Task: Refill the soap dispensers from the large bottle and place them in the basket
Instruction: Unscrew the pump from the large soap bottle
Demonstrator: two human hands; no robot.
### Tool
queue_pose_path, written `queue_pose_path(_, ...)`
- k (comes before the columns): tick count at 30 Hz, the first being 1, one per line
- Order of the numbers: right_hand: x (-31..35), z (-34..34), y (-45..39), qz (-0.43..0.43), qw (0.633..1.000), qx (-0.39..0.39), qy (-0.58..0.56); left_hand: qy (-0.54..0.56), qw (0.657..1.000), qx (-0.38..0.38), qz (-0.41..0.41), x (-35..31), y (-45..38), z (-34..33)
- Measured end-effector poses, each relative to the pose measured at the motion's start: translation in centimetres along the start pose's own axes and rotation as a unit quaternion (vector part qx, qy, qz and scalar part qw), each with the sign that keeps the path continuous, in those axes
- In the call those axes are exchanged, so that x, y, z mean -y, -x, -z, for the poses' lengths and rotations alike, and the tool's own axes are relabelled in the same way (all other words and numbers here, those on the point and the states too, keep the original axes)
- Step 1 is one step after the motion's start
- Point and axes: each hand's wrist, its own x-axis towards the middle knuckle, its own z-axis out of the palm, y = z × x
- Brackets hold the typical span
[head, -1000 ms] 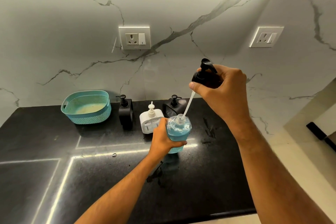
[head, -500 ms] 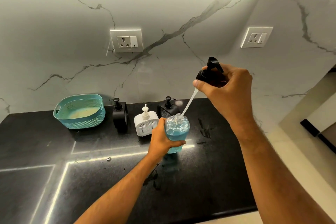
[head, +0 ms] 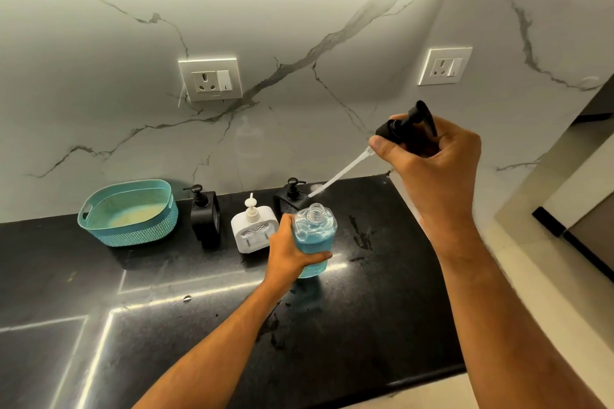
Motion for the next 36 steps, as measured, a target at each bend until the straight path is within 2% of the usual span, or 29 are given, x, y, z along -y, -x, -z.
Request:
queue_pose_path(10,-5.2,3.0,1.2,-0.074,0.997,-0.037,0.013,0.017,1.0,-0.015,0.018,-0.1,-0.4,-2.1)
queue_pose_path(18,-12.7,2.8,4.5,-0.17,0.98,-0.052,0.09,0.025,0.999,-0.04,0.028,0.1,-0.7,-4.9)
queue_pose_path(28,-23.4,0.2,12.0,-0.318,0.934,-0.015,0.161,0.052,0.992,-0.104,0.057,0.9,-0.9,-8.5)
queue_pose_path(32,-26.2,-0.4,14.1,-0.338,0.918,0.0,0.206,0.059,0.989,-0.122,0.058,1.3,-1.0,-9.2)
queue_pose_path(36,-26.9,-1.0,15.2,-0.342,0.912,0.021,0.224,0.051,0.991,-0.108,0.054,1.5,-1.3,-9.4)
